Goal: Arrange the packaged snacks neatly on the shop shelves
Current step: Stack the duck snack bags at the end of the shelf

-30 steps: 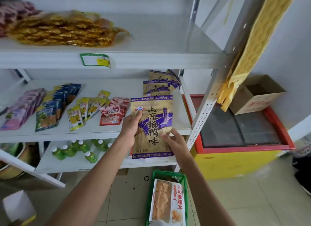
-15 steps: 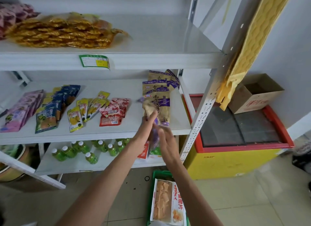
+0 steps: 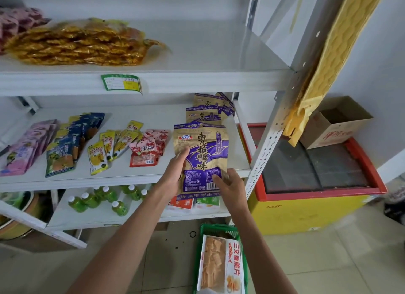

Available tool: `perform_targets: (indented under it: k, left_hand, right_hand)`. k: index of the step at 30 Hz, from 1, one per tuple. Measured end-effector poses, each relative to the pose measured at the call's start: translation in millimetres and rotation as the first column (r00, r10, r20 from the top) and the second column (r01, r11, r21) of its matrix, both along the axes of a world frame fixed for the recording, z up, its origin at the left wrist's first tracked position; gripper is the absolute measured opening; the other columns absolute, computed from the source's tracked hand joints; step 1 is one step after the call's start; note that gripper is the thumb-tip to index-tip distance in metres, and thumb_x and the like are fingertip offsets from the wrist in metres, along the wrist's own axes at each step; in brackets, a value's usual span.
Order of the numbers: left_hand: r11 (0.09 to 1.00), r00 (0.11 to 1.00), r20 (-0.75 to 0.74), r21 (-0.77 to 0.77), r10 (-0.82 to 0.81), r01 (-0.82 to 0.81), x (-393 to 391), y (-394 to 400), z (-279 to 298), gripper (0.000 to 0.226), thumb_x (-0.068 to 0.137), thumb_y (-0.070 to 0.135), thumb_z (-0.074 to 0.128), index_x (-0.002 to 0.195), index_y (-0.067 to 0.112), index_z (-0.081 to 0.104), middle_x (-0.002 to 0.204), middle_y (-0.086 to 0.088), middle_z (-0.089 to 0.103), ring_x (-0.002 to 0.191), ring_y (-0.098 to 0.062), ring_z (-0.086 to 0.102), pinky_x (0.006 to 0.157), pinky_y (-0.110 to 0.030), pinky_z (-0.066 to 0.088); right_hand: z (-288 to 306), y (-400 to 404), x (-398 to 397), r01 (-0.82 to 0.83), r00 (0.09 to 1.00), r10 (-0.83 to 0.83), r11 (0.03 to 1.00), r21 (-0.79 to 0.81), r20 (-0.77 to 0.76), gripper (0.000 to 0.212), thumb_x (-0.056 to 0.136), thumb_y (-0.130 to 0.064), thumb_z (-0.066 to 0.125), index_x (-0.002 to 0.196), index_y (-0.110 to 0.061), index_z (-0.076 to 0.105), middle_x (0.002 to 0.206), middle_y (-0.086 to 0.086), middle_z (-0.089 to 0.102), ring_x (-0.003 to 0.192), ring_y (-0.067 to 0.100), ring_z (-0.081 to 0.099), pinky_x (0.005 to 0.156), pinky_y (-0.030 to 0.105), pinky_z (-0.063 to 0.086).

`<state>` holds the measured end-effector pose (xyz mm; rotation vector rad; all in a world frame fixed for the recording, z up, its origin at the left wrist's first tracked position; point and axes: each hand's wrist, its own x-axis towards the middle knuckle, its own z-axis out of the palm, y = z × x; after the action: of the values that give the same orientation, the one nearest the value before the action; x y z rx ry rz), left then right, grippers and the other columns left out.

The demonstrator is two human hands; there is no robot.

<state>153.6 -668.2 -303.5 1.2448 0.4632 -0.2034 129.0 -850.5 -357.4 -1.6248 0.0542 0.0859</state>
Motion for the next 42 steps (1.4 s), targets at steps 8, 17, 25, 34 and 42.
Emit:
perform_targets:
  k: [8, 17, 25, 34, 42]
  left_hand:
    - [0.961, 0.966, 0.259, 0.272, -0.021, -0.052, -2, -32, 1, 0.027, 0.101, 0.051, 0.059, 0.112, 0.027, 0.063, 0.102, 0.0, 0.074, 0.086, -0.008, 0.071, 0.07, -0.024, 0.057]
    - [0.997, 0.996, 0.046, 0.039, -0.072, 0.071, 48, -12, -19, 0.046, 0.097, 0.062, 0.057, 0.124, 0.027, 0.067, 0.118, -0.007, 0.078, 0.115, -0.027, 0.073, 0.106, -0.05, 0.052]
    - [0.941, 0.963, 0.216, 0.261, 0.159, -0.214, 105, -25, -52, 0.052, 0.092, 0.04, 0.078, 0.134, 0.018, 0.057, 0.124, -0.006, 0.074, 0.105, -0.012, 0.074, 0.096, -0.046, 0.06]
    - [0.559, 0.899, 0.349, 0.815, -0.265, -0.151, 124, -12, -123, 0.08, 0.092, 0.062, 0.064, 0.161, 0.039, 0.031, 0.165, 0.002, 0.027, 0.149, -0.011, 0.028, 0.122, -0.041, 0.035]
    - [0.237, 0.905, 0.3, 0.943, -0.302, -0.234, 148, -2, -167, 0.076, 0.09, 0.075, 0.06, 0.155, 0.044, 0.038, 0.167, 0.0, 0.028, 0.153, -0.022, 0.03, 0.118, -0.056, 0.039]
  right_hand:
    - [7, 37, -19, 0.194, 0.908, 0.019, 0.866, -0.461, 0.418, 0.021, 0.099, -0.045, 0.064, 0.114, -0.031, 0.064, 0.124, -0.015, 0.057, 0.105, 0.002, 0.06, 0.079, 0.023, 0.058]
    - [-19, 4, 39, 0.056, 0.996, -0.082, 0.854, -0.517, -0.028, 0.084, 0.084, -0.066, 0.073, 0.15, -0.029, 0.036, 0.144, -0.005, 0.048, 0.1, 0.012, 0.069, 0.062, 0.03, 0.056]
    - [-55, 2, 118, 0.082, 0.986, -0.148, 0.822, -0.563, -0.073, 0.061, 0.073, -0.074, 0.075, 0.107, -0.039, 0.039, 0.103, -0.007, 0.071, 0.082, 0.017, 0.071, 0.07, 0.045, 0.064]
    - [-50, 22, 175, -0.11, 0.981, -0.043, 0.677, -0.728, -0.188, 0.073, 0.081, -0.067, 0.076, 0.12, -0.018, 0.04, 0.112, 0.006, 0.061, 0.096, 0.028, 0.064, 0.077, 0.039, 0.053]
    - [-17, -27, 264, -0.101, 0.995, 0.061, 0.583, -0.806, -0.081, 0.022, 0.101, -0.028, 0.059, 0.096, -0.013, 0.074, 0.086, 0.003, 0.067, 0.069, 0.023, 0.063, 0.069, 0.032, 0.052]
